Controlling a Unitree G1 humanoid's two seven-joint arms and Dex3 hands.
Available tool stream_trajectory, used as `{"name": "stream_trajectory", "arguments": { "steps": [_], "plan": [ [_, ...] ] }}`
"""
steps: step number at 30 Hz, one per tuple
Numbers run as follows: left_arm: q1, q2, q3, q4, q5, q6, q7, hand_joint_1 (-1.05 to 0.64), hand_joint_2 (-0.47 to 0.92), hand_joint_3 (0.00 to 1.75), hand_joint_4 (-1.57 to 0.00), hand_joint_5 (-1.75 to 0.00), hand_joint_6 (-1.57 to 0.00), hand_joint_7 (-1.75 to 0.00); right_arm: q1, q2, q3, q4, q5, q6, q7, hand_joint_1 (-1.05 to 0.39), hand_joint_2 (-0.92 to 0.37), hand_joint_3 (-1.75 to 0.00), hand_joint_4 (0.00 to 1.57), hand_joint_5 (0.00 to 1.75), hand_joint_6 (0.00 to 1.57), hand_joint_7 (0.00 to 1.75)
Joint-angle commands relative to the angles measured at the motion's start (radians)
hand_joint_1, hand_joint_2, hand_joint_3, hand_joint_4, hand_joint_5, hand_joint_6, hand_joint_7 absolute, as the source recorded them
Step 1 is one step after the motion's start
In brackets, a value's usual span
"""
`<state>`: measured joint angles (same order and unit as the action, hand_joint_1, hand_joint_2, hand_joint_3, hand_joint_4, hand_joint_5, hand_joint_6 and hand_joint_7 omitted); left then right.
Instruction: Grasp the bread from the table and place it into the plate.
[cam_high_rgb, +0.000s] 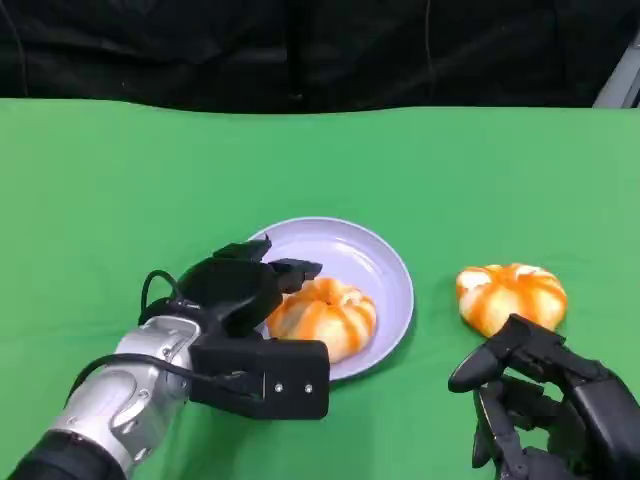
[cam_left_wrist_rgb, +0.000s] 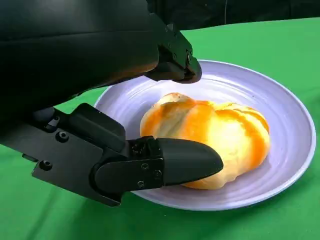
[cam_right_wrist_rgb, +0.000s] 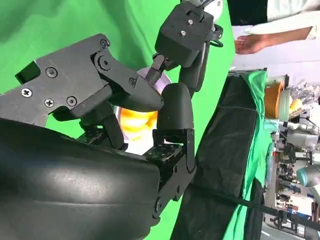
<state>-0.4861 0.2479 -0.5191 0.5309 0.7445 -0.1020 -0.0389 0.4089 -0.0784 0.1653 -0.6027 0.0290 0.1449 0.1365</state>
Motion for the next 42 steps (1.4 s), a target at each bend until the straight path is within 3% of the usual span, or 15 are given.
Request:
{"name": "stream_trajectory", "arguments": {
  "steps": [1, 31, 32, 33, 34, 35, 37, 42],
  "plan": [
    [-0.009, 0.02, -0.001, 0.002, 0.0, -0.007, -0.011, -0.99, 0.92, 0.71, -0.01, -0.01, -0.26, 0.0, 0.003, -0.004, -0.005, -0.009, 0.004, 0.008, -0.004, -0.07, -0.67, -1.04, 0.73, 1.75, 0.63, 1.59],
    [-0.009, 0.02, -0.001, 0.002, 0.0, -0.007, -0.011, -0.99, 0.92, 0.71, -0.01, 0.0, -0.26, 0.0, 0.003, -0.005, -0.005, -0.009, 0.004, 0.008, -0.004, -0.07, -0.67, -1.05, 0.73, 1.75, 0.63, 1.59],
    [0.048, -0.066, 0.264, -0.191, -0.39, 0.259, -0.132, -0.99, 0.92, 0.71, -0.01, 0.0, -0.26, 0.0, 0.002, -0.006, -0.008, -0.006, 0.006, 0.005, -0.003, -0.07, -0.67, -1.05, 0.73, 1.75, 0.63, 1.59],
    [0.091, -0.129, 0.463, -0.338, -0.685, 0.46, -0.222, -0.39, 0.84, 0.8, -0.54, -0.56, -0.73, -0.22, 0.002, -0.006, -0.009, -0.004, 0.007, 0.002, -0.002, -0.07, -0.67, -1.05, 0.73, 1.75, 0.63, 1.59],
    [0.12, -0.17, 0.596, -0.439, -0.887, 0.6, -0.282, -0.19, 0.8, 0.86, -0.67, -0.85, -0.89, -0.27, 0.002, -0.007, -0.011, -0.002, 0.007, 0.001, -0.001, -0.08, -0.67, -1.05, 0.73, 1.75, 0.63, 1.59],
    [0.135, -0.188, 0.663, -0.495, -0.993, 0.678, -0.311, -0.08, 0.78, 0.89, -0.73, -1.0, -0.98, -0.3, 0.001, -0.007, -0.011, -0.001, 0.008, 0.0, -0.001, -0.08, -0.67, -1.04, 0.73, 1.75, 0.63, 1.59],
    [0.138, -0.18, 0.664, -0.513, -1.019, 0.707, -0.305, 0.01, 0.75, 0.91, -0.78, -1.14, -1.05, -0.32, 0.001, -0.008, -0.011, -0.001, 0.008, 0.0, -0.001, -0.08, -0.67, -1.04, 0.73, 1.75, 0.63, 1.59],
    [0.143, -0.159, 0.672, -0.567, -1.091, 0.801, -0.282, 0.03, 0.75, 0.92, -0.78, -1.18, -1.08, -0.32, 0.001, -0.008, -0.011, -0.001, 0.008, 0.0, -0.001, -0.08, -0.67, -1.04, 0.73, 1.75, 0.63, 1.59]
  ]
}}
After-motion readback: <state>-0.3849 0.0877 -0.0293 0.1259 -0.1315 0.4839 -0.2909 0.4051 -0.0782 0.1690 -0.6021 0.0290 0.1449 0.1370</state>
